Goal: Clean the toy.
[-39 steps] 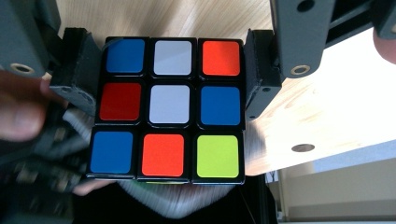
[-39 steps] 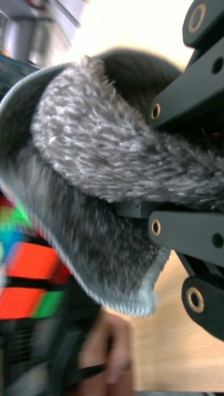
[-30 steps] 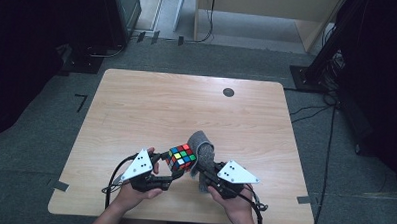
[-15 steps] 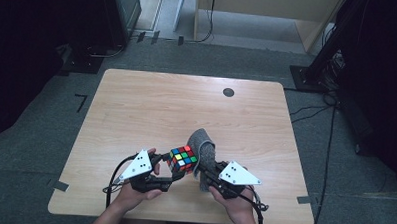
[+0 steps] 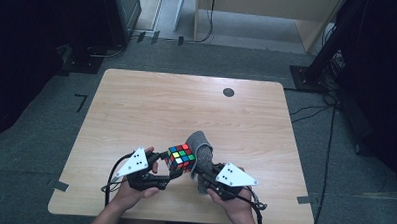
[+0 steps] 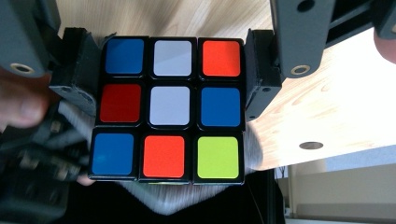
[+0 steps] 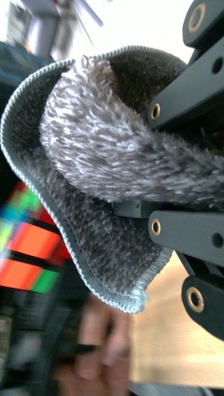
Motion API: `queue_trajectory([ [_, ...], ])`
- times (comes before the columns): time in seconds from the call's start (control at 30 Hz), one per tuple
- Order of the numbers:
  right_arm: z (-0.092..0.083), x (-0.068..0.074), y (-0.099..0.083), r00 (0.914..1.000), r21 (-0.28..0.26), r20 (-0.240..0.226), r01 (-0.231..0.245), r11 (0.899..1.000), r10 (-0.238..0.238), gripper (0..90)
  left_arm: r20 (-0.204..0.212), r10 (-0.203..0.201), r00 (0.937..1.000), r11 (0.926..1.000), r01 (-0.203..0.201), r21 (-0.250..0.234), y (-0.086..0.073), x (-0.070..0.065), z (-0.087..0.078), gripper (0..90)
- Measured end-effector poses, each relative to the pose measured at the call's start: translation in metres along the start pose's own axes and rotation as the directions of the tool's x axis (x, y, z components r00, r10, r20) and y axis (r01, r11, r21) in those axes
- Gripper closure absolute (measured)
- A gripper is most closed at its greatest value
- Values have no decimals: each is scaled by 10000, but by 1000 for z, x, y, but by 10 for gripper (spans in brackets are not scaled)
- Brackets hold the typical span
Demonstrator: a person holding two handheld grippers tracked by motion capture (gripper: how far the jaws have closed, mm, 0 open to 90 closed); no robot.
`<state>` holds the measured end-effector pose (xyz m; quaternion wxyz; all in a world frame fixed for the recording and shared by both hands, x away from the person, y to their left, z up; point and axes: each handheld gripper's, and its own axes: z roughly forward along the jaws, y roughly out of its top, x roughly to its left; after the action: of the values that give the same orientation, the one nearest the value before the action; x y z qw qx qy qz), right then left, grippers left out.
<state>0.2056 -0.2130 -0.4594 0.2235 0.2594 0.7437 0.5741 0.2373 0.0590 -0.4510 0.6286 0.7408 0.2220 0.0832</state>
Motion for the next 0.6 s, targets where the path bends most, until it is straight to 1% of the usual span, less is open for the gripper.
queue_trajectory([
  [0.03,3,0,-3,9998,274,-186,46,9996,-41,765,-86,-55,9999,10000,54,-41,0,1,-1,345],
  [0.07,6,2,-6,9996,517,-245,168,9985,-156,763,-205,-105,9997,9999,103,-69,1,2,-1,344],
  [0.1,8,3,-8,9995,651,-218,230,9976,-217,757,-358,-209,9991,9997,206,-93,1,3,-1,345],
  [0.13,10,2,-10,9998,719,-196,108,9974,-94,745,-521,-322,9981,9994,316,-114,1,4,-2,345],
  [0.17,11,1,-12,9999,715,-84,-91,9974,97,724,-719,-425,9965,9990,417,-128,1,5,-1,344],
  [0.2,10,-2,-13,9994,711,192,-305,9970,292,684,-912,-511,9945,9987,506,-86,1,6,-1,344],
  [0.23,10,-6,-14,9973,702,592,-482,9964,440,630,-1117,-624,9918,9980,621,-66,1,7,-1,344],
  [0.27,8,-11,-15,9913,698,1140,-741,9948,658,539,-1299,-720,9889,9974,718,-59,1,8,-1,344],
  [0.3,5,-16,-16,9809,678,1677,-1111,9915,985,463,-1431,-863,9859,9963,860,-79,0,10,0,344],
  [0.33,2,-21,-16,9701,571,2120,-1332,9894,1183,407,-1516,-992,9835,9951,984,-126,0,11,-1,344],
  [0.37,-2,-24,-15,9572,425,2546,-1531,9873,1374,355,-1587,-1067,9815,9943,1054,-169,0,12,-1,344],
  [0.4,-5,-27,-13,9484,286,2765,-1694,9851,1551,320,-1648,-1137,9797,9935,1118,-209,1,14,-2,344],
  [0.47,-9,-26,-8,9378,41,3065,-1724,9850,1628,248,-1769,-1252,9762,9921,1221,-283,1,16,-2,344],
  [0.5,-9,-25,-6,9368,-29,3109,-1682,9857,1608,230,-1792,-1351,9745,9908,1314,-322,1,17,-2,344],
  [0.53,-8,-22,-4,9404,-117,2984,-1670,9859,1628,230,-1793,-1454,9730,9893,1407,-387,1,17,-2,344],
  [0.6,-3,-14,-3,9543,-165,2570,-1535,9880,1526,228,-1800,-1623,9702,9866,1566,-455,2,17,-2,344],
])
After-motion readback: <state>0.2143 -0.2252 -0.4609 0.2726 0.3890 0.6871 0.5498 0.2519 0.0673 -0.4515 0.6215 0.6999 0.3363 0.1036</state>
